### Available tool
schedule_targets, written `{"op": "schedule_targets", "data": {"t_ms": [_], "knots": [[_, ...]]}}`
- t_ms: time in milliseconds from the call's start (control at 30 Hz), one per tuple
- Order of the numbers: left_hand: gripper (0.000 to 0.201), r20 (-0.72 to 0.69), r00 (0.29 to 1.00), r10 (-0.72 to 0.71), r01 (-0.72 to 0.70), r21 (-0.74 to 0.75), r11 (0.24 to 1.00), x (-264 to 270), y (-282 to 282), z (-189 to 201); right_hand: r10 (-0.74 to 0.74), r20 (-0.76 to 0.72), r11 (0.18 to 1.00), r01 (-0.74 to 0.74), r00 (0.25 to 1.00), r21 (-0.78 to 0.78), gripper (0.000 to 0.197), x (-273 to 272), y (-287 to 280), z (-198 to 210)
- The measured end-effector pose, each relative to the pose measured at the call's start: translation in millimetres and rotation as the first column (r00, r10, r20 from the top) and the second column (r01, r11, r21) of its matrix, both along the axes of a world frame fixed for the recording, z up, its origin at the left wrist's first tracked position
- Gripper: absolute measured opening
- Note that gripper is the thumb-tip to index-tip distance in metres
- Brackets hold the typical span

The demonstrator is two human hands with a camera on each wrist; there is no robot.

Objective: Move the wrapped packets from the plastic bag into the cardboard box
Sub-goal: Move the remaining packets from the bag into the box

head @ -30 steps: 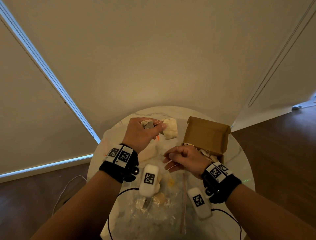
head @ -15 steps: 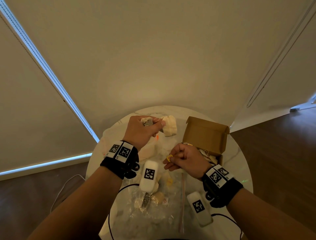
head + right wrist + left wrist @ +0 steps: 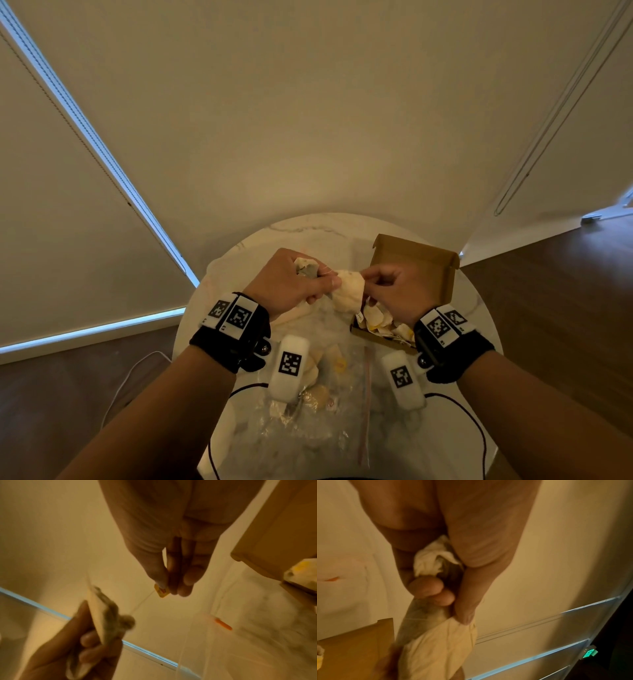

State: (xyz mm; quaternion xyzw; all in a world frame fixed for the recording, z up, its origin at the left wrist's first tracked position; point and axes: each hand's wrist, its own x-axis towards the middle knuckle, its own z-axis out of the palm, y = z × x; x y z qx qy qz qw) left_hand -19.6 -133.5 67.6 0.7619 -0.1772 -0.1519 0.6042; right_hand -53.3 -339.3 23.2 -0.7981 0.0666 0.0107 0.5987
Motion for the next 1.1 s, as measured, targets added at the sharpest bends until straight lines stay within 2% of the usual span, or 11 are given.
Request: {"op": "schedule_targets", "data": {"t_ms": [67,200,333,467,600,700,867,1000,1100], "knots": [[0.022,-0.038,0.999,-0.005,0.005,0.023,1.000,-1.2,1.0,-3.2,-0.001,0.086,0.999,0.004,0.996,-0.033,0.010,-1.1,-0.2,10.4],[0.022,-0.069,0.998,-0.008,0.012,0.066,0.998,-2.5,3.4,-6.0,-0.004,0.222,1.000,-0.002,0.975,0.027,0.012,-7.3,6.4,24.2],[0.017,-0.088,0.996,0.012,-0.005,0.079,0.997,-2.5,1.8,-5.8,0.001,0.309,0.998,-0.021,0.951,0.061,0.022,-11.5,12.9,33.2],[0.019,-0.111,0.993,0.034,-0.027,0.062,0.998,-1.6,-0.2,-3.9,0.044,0.429,0.998,-0.026,0.902,-0.049,0.017,-14.1,15.2,36.8],[0.014,-0.118,0.992,0.043,-0.039,0.033,0.999,-1.8,-1.0,0.4,0.191,0.538,0.970,-0.073,0.821,-0.233,0.013,-16.7,13.8,29.8],[0.015,-0.093,0.995,0.030,-0.027,0.025,0.999,-1.7,0.7,0.2,0.219,0.516,0.959,-0.084,0.828,-0.272,0.016,-21.8,11.2,22.6],[0.018,-0.022,0.999,0.029,-0.028,0.052,0.998,-2.7,0.1,-2.5,0.133,0.465,0.981,-0.048,0.875,-0.189,0.011,-22.1,12.6,20.5],[0.015,0.055,0.995,0.080,-0.083,0.040,0.996,-5.4,0.6,-6.8,0.041,0.344,0.998,-0.021,0.938,-0.063,0.029,-19.4,12.2,20.1],[0.017,0.049,0.988,0.148,-0.147,-0.019,0.989,-9.8,0.3,-11.5,-0.002,0.264,0.999,0.011,0.965,-0.036,0.024,-19.7,8.6,20.2]]}}
